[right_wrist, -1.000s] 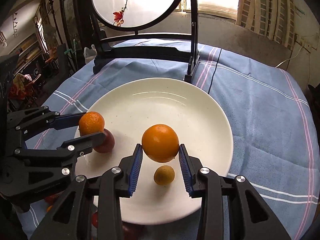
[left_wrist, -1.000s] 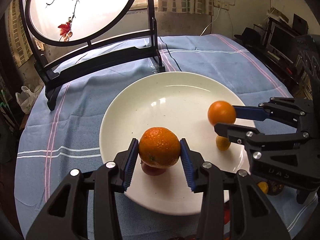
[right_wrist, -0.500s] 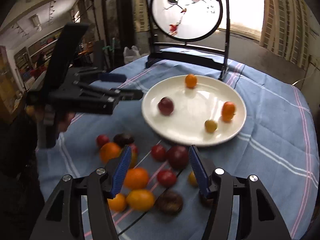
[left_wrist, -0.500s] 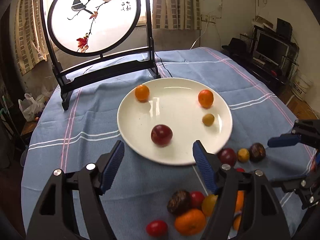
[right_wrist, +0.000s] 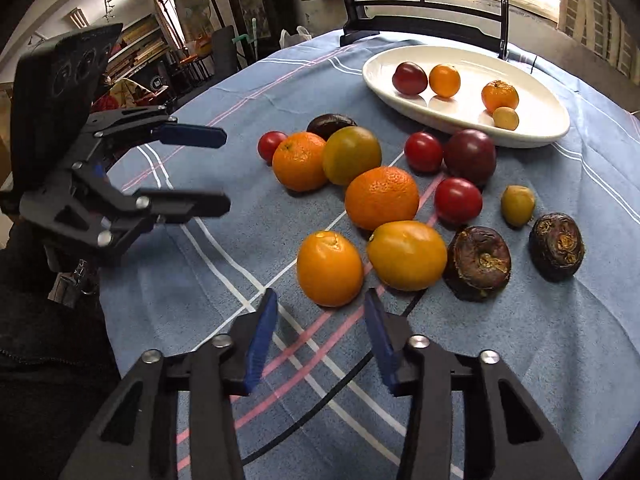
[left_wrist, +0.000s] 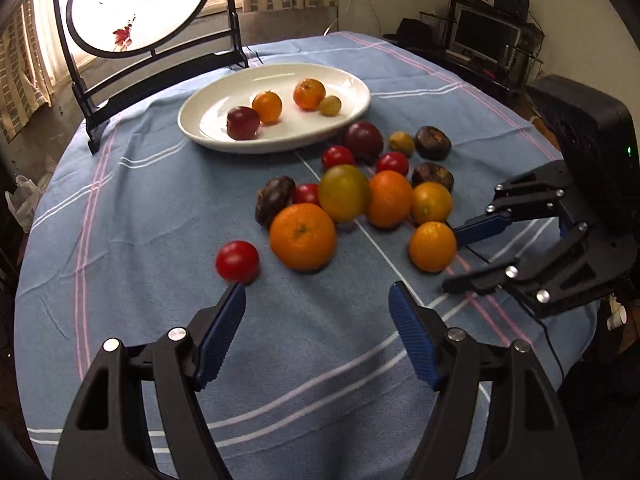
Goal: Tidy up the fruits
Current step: 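Place a large orange on the plate with left tool while right tool places a tangerine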
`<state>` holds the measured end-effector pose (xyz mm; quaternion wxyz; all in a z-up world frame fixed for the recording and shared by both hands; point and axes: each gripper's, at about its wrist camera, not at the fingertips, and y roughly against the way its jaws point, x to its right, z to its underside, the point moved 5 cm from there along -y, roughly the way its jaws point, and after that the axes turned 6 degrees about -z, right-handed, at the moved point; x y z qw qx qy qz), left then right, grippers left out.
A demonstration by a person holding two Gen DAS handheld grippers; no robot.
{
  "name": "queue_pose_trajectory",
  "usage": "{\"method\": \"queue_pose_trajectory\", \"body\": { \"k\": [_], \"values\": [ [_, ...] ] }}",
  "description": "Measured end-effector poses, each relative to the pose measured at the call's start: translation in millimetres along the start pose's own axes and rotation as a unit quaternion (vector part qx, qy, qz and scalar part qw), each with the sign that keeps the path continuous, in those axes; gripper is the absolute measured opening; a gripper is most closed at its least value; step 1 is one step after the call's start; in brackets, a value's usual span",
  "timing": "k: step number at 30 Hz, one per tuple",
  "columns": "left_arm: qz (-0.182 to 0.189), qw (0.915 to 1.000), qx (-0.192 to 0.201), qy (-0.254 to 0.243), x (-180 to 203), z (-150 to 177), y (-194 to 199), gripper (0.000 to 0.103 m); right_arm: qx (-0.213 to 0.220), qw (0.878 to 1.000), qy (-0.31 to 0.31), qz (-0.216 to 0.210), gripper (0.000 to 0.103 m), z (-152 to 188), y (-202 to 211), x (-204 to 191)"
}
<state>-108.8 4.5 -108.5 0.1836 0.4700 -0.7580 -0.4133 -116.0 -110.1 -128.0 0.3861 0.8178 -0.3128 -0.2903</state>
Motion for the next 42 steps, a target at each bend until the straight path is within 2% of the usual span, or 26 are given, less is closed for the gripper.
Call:
{"method": "queue_pose_trajectory", "body": {
  "k": [7, 10, 14, 17, 19, 20, 22, 23, 24, 29, 30, 37, 42],
  "values": [
    [0.008, 0.9997, -0.004, 0.023, 2.3, -22.1, -28.2, 0.071, 0.013, 1.000, 0.001, 0.005, 0.026, 1.2, 10.4, 0.3],
    [0.007, 0.9995, -0.012, 0.027, -1.0, -32.3, -39.0, 0.063, 0.022, 1.000, -0.008, 0.003, 0.021, 3.2, 19.1, 4.6],
    [-0.009, 0.9996, -0.019, 0.021, -3.2, -35.4, -49.0, 0.058, 0.032, 0.999, -0.008, 0.004, 0.018, 3.9, 26.3, 6.2],
    [-0.014, 0.9995, -0.017, 0.025, -7.9, -34.9, -47.1, 0.045, 0.034, 0.999, -0.008, 0.003, 0.014, 3.2, 26.8, 9.2],
    [-0.003, 0.9993, -0.021, 0.031, -11.1, -32.5, -44.7, 0.045, 0.025, 1.000, -0.008, 0.000, 0.014, 5.8, 25.5, 8.8],
    [-0.001, 0.9992, -0.023, 0.032, -11.7, -31.2, -43.7, 0.045, 0.011, 1.000, -0.004, -0.004, 0.014, 7.9, 22.1, 7.2],
    [-0.004, 0.9994, -0.023, 0.025, -11.1, -28.6, -42.3, 0.045, 0.005, 1.000, -0.010, 0.001, 0.029, 10.5, 21.4, 6.0],
    [-0.006, 0.9995, -0.020, 0.023, -10.6, -28.3, -42.3, 0.045, 0.007, 1.000, -0.011, -0.003, 0.042, 10.5, 20.7, 4.8],
    [-0.006, 0.9995, -0.020, 0.023, -10.4, -28.0, -42.6, 0.045, 0.011, 1.000, -0.011, 0.001, 0.044, 9.3, 20.1, 5.1],
    [0.000, 0.9987, -0.042, 0.029, -9.1, -25.6, -53.1, 0.046, 0.012, 0.999, -0.031, -0.006, 0.043, 1.1, 3.0, 7.8],
    [-0.001, 0.9988, -0.040, 0.029, -8.0, -25.2, -54.4, 0.046, 0.019, 0.999, -0.030, -0.004, 0.035, -1.5, 0.8, 7.7],
    [0.007, 0.9987, -0.028, 0.041, -12.4, -23.4, -47.3, 0.044, 0.032, 0.999, -0.015, -0.003, 0.034, 0.2, 6.6, 3.8],
    [0.010, 0.9992, 0.007, 0.038, -14.0, -32.0, -20.0, 0.044, 0.057, 0.998, -0.009, -0.008, 0.034, -3.1, 34.5, 1.2]
  ]
}}
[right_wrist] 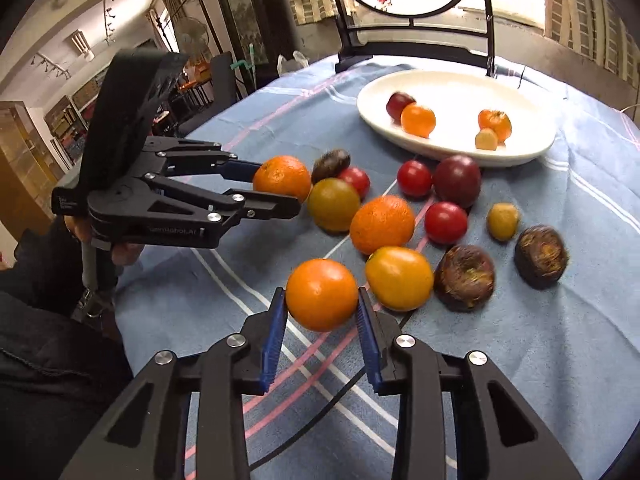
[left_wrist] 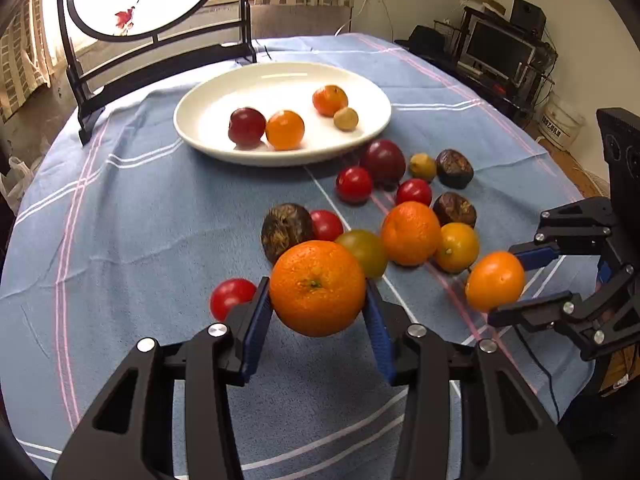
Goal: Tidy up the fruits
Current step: 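Place a large orange on the plate with left tool while right tool places a tangerine, then place greenish-brown fruit on the plate with left tool while right tool places yellow-orange fruit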
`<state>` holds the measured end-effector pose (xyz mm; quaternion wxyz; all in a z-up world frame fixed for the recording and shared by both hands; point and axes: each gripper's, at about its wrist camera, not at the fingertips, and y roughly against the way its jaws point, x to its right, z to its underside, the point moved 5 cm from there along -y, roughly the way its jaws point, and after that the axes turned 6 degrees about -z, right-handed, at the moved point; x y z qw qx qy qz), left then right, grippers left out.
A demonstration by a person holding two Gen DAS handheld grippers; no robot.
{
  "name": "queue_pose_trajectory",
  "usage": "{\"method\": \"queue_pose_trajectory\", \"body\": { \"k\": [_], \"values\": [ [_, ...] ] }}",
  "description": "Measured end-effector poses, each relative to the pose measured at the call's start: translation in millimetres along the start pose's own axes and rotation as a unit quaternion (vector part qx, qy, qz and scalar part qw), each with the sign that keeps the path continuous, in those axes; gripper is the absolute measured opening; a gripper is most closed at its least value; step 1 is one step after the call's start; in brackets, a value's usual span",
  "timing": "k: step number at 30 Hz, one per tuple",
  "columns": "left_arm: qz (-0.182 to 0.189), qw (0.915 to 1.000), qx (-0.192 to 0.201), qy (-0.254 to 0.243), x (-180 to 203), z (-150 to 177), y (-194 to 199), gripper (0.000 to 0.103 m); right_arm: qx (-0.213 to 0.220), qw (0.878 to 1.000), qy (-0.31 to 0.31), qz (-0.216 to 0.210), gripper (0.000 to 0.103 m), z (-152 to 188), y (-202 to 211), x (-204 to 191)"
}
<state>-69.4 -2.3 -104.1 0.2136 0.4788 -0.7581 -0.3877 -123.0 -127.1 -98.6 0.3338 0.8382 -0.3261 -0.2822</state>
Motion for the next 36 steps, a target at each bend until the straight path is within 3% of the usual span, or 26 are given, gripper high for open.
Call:
{"method": "queue_pose_trajectory", "body": {
  "k": [9, 12, 15, 21, 27, 29, 31, 36],
  "values": [
    [-0.040, 0.9953, 0.082, 0.031, -27.0, -87.1, 28.3, 0.044, 0.109, 0.992, 0.013, 0.060, 0.034, -84.2, 51.3, 36.0],
    [-0.063, 0.9930, 0.093, 0.037, -36.6, -122.5, 18.8, 0.044, 0.121, 0.990, 0.010, 0.072, 0.034, -113.9, 48.1, 53.4],
    [-0.071, 0.9935, 0.076, 0.046, -45.3, -146.0, -5.0, 0.044, 0.125, 0.989, -0.001, 0.082, 0.034, -140.5, 35.2, 74.5],
    [-0.088, 0.9946, 0.021, 0.050, -56.6, -159.8, -63.7, 0.044, 0.079, 0.991, -0.029, 0.102, 0.035, -172.4, -13.7, 116.9],
    [-0.096, 0.9931, -0.010, 0.067, -70.2, -162.6, -97.7, 0.044, 0.043, 0.992, -0.048, 0.112, 0.035, -183.8, -49.2, 142.8],
    [-0.093, 0.9928, -0.015, 0.074, -73.4, -162.5, -102.9, 0.045, 0.040, 0.991, -0.054, 0.117, 0.036, -185.8, -55.6, 147.3],
    [-0.091, 0.9927, -0.016, 0.077, -75.4, -162.3, -104.1, 0.046, 0.039, 0.990, -0.052, 0.125, 0.045, -187.0, -57.2, 148.2],
    [-0.095, 0.9929, 0.006, 0.071, -75.0, -160.4, -83.9, 0.055, 0.060, 0.989, -0.029, 0.129, 0.050, -185.4, -35.5, 137.1]
  ]
}}
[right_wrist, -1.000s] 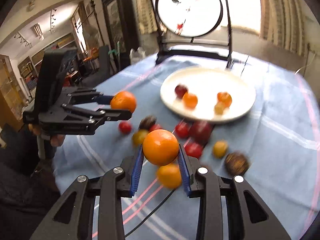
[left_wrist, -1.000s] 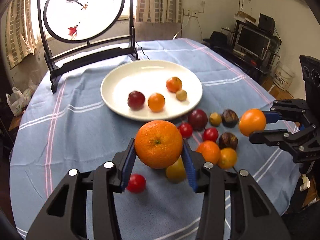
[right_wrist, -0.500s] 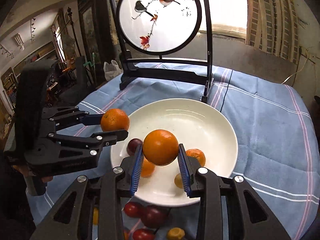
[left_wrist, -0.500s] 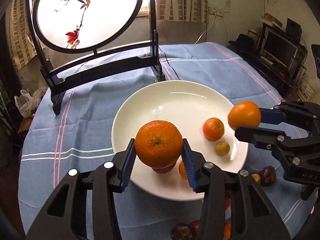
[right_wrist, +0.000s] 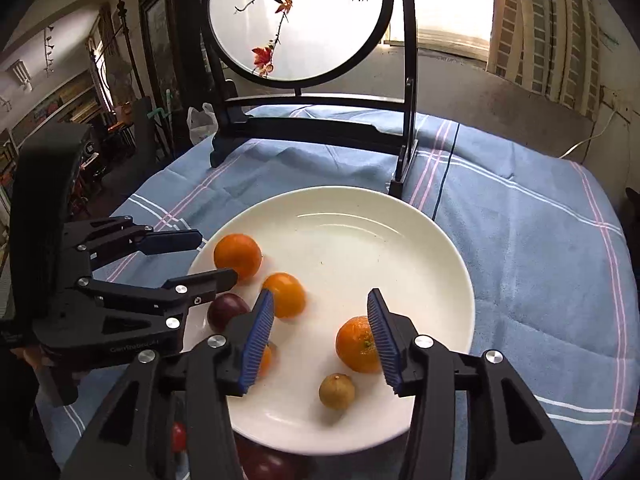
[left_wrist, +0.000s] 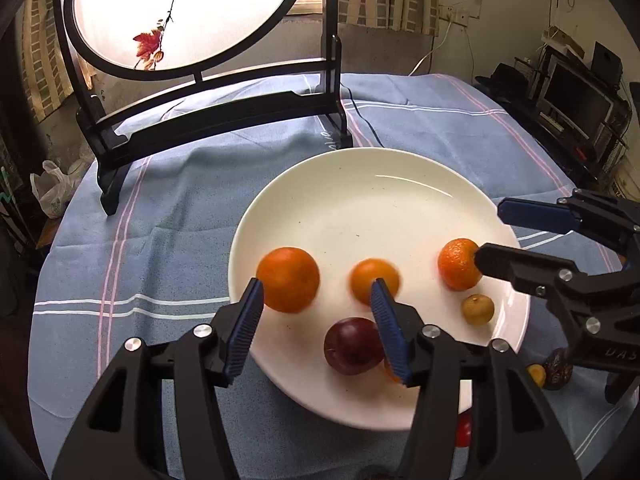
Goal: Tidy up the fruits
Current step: 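Place greenish-brown fruit on the plate with left tool while right tool places yellow-orange fruit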
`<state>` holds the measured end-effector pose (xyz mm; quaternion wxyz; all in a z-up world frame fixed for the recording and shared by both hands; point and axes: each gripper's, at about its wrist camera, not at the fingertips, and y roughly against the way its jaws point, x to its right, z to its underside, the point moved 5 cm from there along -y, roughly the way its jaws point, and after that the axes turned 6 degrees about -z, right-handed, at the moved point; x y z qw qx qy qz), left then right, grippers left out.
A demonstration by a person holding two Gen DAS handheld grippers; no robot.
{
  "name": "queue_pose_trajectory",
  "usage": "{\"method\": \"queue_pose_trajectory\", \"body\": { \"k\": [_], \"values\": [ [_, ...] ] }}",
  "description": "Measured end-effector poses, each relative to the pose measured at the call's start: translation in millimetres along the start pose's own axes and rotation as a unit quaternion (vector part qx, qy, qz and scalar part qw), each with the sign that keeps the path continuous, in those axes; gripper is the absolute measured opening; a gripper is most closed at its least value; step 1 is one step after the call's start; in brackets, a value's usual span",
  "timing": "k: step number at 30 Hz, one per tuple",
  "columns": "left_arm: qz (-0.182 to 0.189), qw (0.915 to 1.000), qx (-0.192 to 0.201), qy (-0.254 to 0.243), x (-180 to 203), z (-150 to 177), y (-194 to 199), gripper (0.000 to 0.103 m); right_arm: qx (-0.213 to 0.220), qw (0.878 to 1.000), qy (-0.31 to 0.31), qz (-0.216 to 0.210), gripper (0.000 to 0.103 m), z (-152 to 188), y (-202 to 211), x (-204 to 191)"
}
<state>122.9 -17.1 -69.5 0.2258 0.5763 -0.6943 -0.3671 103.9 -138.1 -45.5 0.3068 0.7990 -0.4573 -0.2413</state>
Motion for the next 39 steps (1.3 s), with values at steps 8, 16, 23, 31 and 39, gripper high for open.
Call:
{"method": "queue_pose_trajectory", "body": {
  "k": [8, 16, 23, 31, 39],
  "values": [
    [0.029, 0.9981, 0.042, -0.035, 4.9, 45.3, 70.8, 0.062, 0.019, 0.996, 0.063, -0.052, 0.058, 61.1, 86.7, -46.8],
    [0.079, 0.9932, 0.017, -0.084, 30.0, 136.9, 108.7, 0.063, -0.048, 0.985, 0.153, -0.060, 0.056, 162.3, 103.5, -96.3],
    [0.098, 0.9902, -0.015, -0.099, 55.5, 175.2, 99.9, 0.063, -0.093, 0.977, 0.191, -0.028, 0.036, 178.1, 68.1, -104.8],
    [0.101, 0.9912, -0.035, -0.078, 66.7, 168.4, 72.9, 0.063, -0.092, 0.977, 0.190, -0.022, 0.035, 181.3, 85.1, -100.6],
    [0.096, 0.9925, -0.047, -0.058, 61.9, 163.8, 65.6, 0.039, -0.076, 0.985, 0.149, -0.033, 0.035, 181.1, 97.2, -84.3]
  ]
}}
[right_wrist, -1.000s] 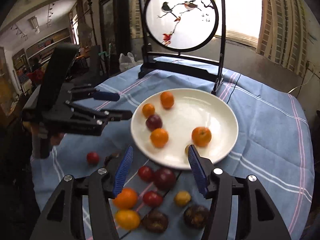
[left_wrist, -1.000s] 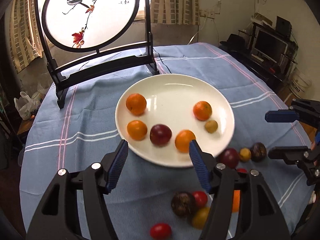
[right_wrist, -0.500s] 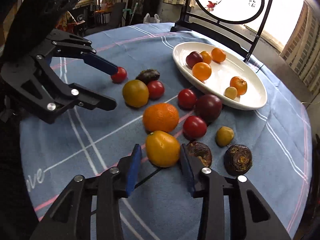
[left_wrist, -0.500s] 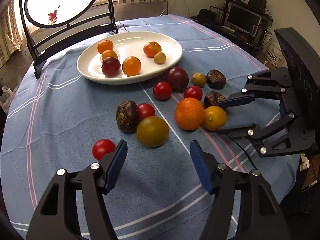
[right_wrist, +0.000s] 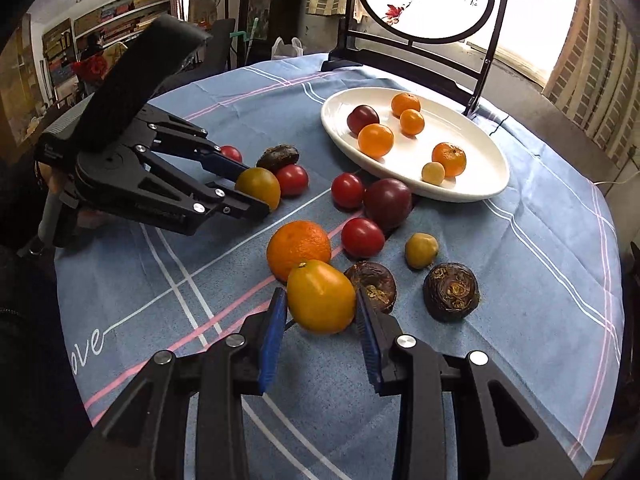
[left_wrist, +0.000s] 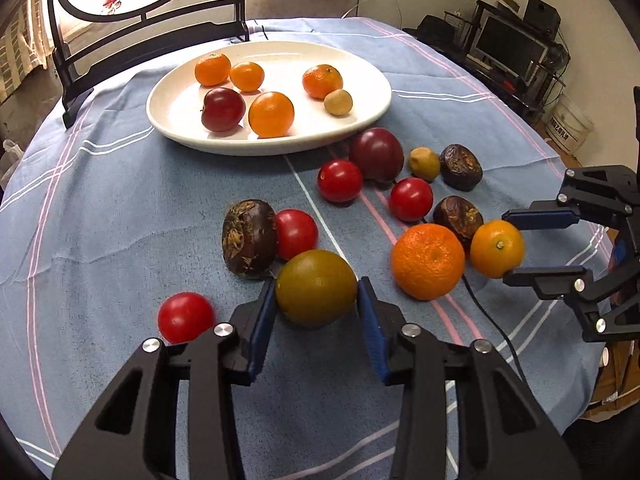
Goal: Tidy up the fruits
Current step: 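Place greenish-brown fruit on the plate with left tool while right tool places yellow-orange fruit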
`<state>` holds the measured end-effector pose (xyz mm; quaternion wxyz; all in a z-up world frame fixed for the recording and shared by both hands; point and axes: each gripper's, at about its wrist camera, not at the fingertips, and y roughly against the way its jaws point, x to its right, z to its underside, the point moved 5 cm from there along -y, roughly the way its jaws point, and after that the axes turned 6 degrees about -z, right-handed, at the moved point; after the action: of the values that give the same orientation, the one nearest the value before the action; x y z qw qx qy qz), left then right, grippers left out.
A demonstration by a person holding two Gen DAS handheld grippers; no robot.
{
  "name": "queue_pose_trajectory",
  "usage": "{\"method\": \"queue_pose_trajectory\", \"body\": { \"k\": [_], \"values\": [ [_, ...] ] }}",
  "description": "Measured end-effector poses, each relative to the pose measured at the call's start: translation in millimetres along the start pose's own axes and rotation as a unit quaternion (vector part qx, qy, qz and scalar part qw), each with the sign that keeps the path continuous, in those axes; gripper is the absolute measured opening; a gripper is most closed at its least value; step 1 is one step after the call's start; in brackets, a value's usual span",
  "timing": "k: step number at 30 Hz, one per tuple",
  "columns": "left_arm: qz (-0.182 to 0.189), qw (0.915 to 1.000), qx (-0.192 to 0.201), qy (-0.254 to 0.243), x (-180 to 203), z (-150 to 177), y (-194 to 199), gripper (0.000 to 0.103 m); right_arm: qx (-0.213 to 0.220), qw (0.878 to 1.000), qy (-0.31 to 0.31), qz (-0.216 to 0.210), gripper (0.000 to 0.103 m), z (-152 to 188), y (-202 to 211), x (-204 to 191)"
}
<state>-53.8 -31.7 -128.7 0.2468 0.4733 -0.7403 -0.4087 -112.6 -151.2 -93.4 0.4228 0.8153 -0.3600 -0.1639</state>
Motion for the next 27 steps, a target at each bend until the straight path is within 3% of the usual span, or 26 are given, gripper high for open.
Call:
{"method": "queue_pose_trajectory", "body": {
  "k": [5, 15, 21, 27],
  "values": [
    [0.000, 0.9991, 0.040, -0.013, 0.3, -4.3, 29.1, 0.039, 0.021, 1.000, -0.018, -0.012, 0.035, -4.6, 9.6, 5.7],
    [-0.085, 0.9861, 0.142, 0.008, -33.9, -85.0, 69.4, 0.039, 0.122, 0.991, -0.041, 0.021, 0.035, -70.1, 48.9, 44.3],
    [-0.107, 0.9842, 0.140, 0.017, -48.8, -128.1, 46.9, 0.039, 0.154, 0.984, -0.092, 0.015, 0.035, -111.4, 41.7, 87.3],
    [-0.135, 0.9827, 0.127, 0.008, -55.1, -147.2, 14.7, 0.039, 0.136, 0.983, -0.121, 0.015, 0.035, -138.1, 4.1, 117.3]
  ]
}}
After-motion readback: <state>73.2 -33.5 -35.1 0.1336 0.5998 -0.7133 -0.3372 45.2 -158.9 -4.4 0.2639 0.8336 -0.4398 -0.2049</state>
